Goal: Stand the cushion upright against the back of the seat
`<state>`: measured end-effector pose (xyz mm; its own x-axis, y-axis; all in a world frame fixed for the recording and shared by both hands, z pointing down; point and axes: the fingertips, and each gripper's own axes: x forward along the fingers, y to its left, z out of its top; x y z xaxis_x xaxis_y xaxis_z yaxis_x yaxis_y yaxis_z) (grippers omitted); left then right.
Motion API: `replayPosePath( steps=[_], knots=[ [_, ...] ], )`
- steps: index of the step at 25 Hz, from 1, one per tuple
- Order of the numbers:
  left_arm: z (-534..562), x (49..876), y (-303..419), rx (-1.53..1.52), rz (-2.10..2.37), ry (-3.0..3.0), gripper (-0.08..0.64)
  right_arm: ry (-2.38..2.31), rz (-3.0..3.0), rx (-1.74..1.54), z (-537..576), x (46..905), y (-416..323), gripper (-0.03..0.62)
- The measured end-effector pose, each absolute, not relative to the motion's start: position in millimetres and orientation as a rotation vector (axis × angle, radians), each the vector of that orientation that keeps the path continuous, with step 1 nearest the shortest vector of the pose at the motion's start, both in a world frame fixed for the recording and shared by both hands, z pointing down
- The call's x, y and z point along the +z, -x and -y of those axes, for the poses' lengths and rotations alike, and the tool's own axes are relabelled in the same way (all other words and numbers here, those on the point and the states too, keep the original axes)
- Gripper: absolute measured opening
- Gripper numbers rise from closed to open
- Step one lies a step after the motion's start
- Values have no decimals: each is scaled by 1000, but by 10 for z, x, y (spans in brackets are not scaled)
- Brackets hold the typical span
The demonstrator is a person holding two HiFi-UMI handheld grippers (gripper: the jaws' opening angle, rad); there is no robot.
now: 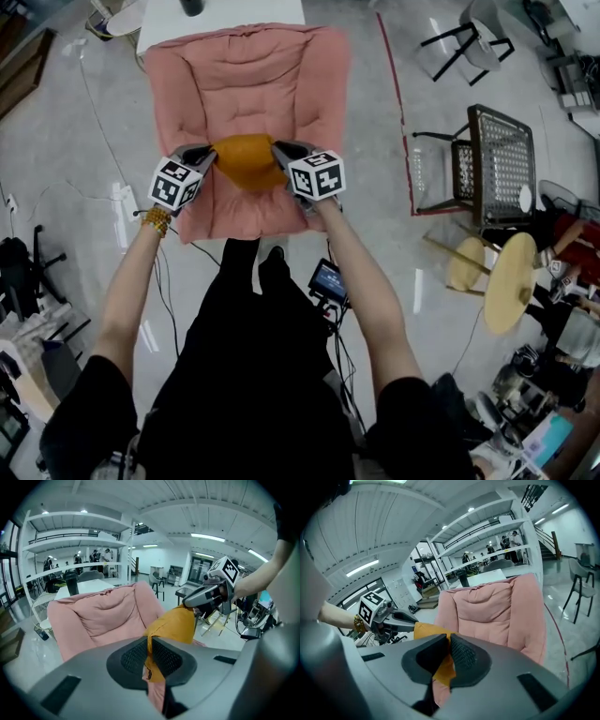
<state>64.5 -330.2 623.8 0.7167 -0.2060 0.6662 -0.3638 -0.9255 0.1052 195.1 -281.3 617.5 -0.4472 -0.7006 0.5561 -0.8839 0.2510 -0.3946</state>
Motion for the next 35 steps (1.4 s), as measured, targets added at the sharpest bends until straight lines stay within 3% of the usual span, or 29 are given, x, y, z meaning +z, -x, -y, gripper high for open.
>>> replayPosePath(
  steps=[35],
  knots=[
    [3787,7278,-851,1101,394,-2590,35,-1461,2084,1131,3369,7275,-2191,37]
  ],
)
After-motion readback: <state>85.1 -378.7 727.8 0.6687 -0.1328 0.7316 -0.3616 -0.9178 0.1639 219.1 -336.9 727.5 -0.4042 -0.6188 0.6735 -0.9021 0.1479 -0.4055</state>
